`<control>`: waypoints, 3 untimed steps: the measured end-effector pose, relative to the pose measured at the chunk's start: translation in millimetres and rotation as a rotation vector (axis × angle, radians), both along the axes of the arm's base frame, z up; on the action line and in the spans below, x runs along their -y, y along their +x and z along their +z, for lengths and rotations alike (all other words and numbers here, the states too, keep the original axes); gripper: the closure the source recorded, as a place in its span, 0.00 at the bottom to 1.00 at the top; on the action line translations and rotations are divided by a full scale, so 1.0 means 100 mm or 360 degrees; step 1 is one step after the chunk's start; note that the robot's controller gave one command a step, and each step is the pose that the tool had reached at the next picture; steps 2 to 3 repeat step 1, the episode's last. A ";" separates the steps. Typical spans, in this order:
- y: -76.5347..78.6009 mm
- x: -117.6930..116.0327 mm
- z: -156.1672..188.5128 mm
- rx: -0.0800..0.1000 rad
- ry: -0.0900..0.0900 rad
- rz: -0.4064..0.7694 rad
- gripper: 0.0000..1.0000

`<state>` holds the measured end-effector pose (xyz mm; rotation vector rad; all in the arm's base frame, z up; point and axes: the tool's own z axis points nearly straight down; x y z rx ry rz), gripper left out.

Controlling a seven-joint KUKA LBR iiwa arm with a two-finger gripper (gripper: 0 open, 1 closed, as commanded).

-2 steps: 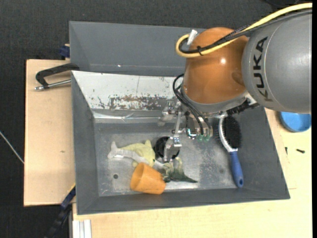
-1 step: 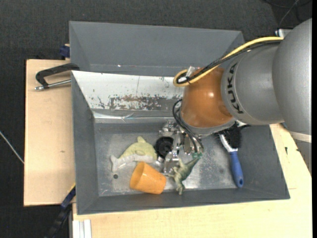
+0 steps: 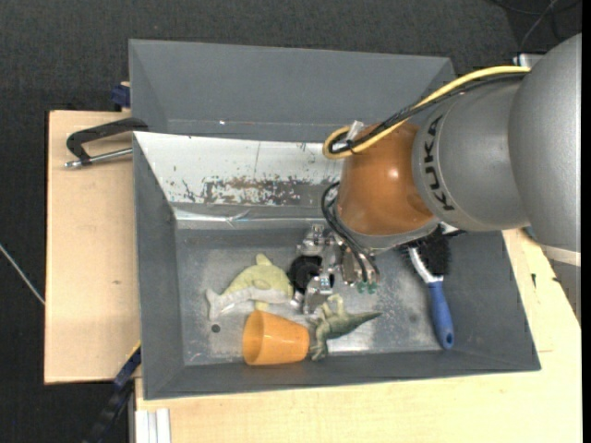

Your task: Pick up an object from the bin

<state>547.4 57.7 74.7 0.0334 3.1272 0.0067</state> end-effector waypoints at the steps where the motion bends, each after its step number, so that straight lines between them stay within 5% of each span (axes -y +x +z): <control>1: 0.13 0.87 1.58 0.0000 -0.0015 0.0398 1.00; 3: 0.13 0.87 1.58 0.0000 -0.0015 0.0398 1.00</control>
Offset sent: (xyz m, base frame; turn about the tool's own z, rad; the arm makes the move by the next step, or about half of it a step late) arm 0.0101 -0.0848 0.1526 -0.2541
